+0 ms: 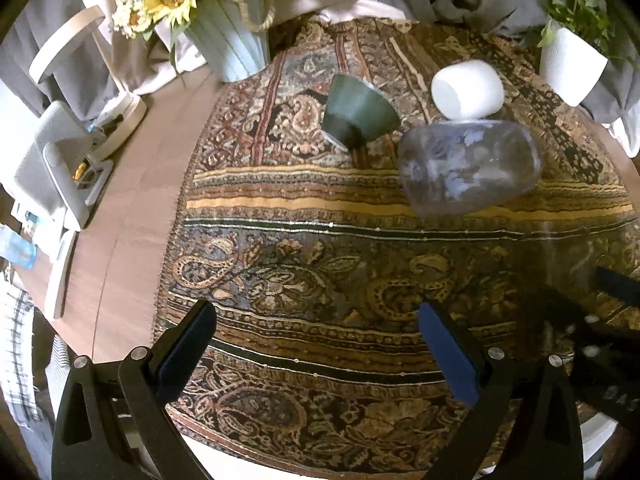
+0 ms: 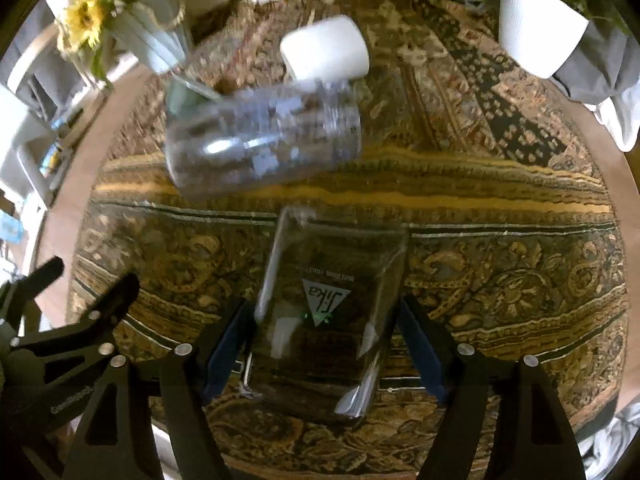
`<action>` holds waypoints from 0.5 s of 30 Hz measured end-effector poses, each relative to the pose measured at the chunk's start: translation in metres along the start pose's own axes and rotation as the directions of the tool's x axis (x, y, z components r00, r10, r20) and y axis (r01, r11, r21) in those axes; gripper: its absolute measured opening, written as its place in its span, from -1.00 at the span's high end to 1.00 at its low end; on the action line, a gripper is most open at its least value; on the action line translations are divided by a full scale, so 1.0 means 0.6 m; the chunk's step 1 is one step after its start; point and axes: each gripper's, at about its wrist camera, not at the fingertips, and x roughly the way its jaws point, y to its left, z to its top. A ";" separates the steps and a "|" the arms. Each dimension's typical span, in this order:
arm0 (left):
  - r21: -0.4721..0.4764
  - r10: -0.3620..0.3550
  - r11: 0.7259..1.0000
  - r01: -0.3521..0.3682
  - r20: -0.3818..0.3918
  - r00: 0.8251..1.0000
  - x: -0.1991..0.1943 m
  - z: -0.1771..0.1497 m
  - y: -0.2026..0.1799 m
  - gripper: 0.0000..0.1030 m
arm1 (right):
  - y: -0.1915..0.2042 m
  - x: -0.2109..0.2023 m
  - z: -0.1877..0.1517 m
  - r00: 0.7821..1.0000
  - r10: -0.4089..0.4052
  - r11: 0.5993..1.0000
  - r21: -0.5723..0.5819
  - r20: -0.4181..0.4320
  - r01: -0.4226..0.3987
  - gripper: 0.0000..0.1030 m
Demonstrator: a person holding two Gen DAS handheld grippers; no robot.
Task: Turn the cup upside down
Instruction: 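Rotate the held glass with the right gripper so its rim faces down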
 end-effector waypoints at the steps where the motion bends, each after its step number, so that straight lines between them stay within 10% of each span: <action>1: 0.000 -0.002 1.000 0.002 0.008 1.000 -0.007 0.001 -0.002 -1.00 | -0.002 -0.011 -0.001 1.000 -0.003 1.000 0.006 0.018 0.003 -0.62; 15: 0.119 -0.182 0.978 0.170 0.106 0.977 -0.092 -0.028 -0.126 -1.00 | -0.134 -0.154 -0.035 0.978 -0.091 0.981 0.187 0.190 0.055 -0.62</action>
